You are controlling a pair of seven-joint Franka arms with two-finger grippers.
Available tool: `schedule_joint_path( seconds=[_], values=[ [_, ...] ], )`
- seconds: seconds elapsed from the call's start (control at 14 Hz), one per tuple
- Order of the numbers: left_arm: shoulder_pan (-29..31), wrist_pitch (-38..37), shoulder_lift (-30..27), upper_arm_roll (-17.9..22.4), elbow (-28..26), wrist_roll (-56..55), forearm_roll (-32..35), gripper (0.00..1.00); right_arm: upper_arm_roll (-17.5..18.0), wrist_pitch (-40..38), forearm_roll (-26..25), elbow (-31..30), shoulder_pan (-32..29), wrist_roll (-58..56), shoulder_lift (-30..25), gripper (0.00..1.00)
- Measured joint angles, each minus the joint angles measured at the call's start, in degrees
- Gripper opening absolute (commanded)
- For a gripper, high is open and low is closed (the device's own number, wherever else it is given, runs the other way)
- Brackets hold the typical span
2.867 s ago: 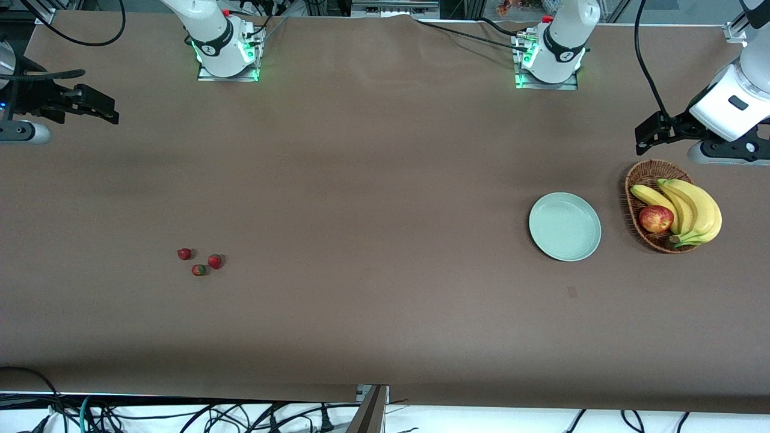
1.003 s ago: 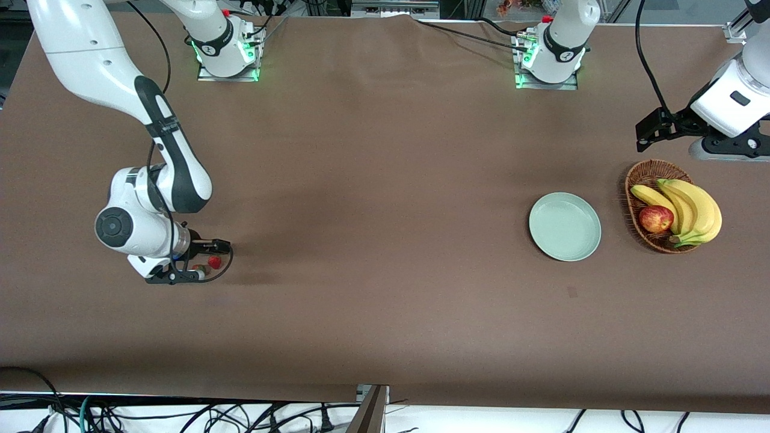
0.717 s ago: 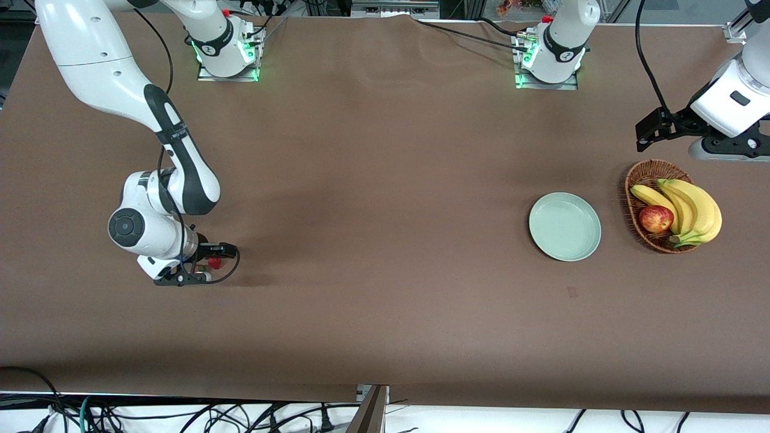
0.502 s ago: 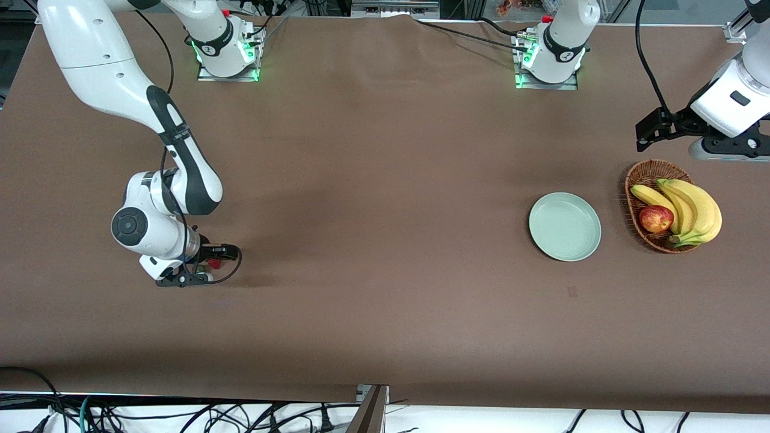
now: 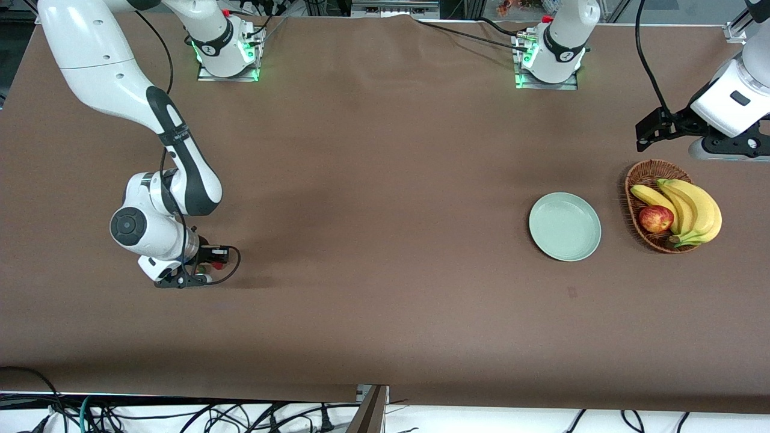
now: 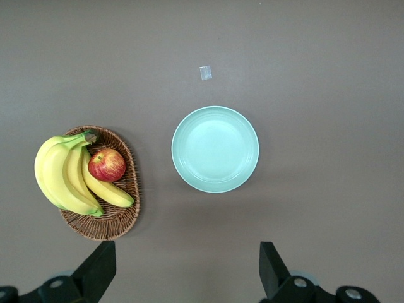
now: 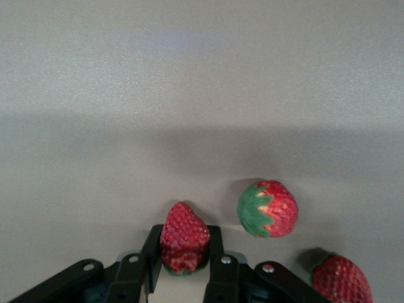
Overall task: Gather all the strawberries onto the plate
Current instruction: 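Carry the strawberry to mid-table with the right gripper and release it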
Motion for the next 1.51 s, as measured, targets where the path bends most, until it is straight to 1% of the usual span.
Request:
schedule_joint_path(
  seconds=[0.22,0.43,0.72,0.86,1.08,1.29,1.43,1.51],
  values=[
    [0.0,0.0,0.0,0.0,0.0,0.0,0.0,1.0,0.84,0.0,0.07,1.08,1.72,2.13,0.0,0.04],
    [-0.03,0.0,0.0,-0.03,0.0,0.0,0.0,1.0,1.84,-0.01,0.08,2.6,6.93,13.41,-0.01,0.04],
    [-0.06,0.0,0.0,-0.04,0.01,0.0,0.0,1.0,2.32,0.05,0.09,4.88,19.42,36.44,0.33,0.04],
    [-0.07,0.0,0.0,-0.05,0.01,0.0,0.0,1.0,2.43,0.13,0.14,7.46,26.16,47.96,1.17,0.04],
    [-0.07,0.0,0.0,-0.04,0.02,-0.03,-0.11,1.0,2.44,1.9,0.15,13.76,35.21,61.14,4.83,0.04],
    [-0.07,-0.04,0.0,-0.02,0.03,-0.03,-0.42,1.0,2.38,10.7,0.23,20.42,42.57,70.49,11.64,0.04],
    [-0.07,-0.05,0.0,-0.01,0.03,-0.03,-0.73,1.0,2.21,16.69,0.23,22.66,45.27,73.6,15.47,0.04],
    [-0.07,-0.05,0.0,-0.01,0.03,-0.03,-1.44,1.0,2.18,18.62,0.23,23.21,45.81,73.86,16.78,0.15]
  ],
)
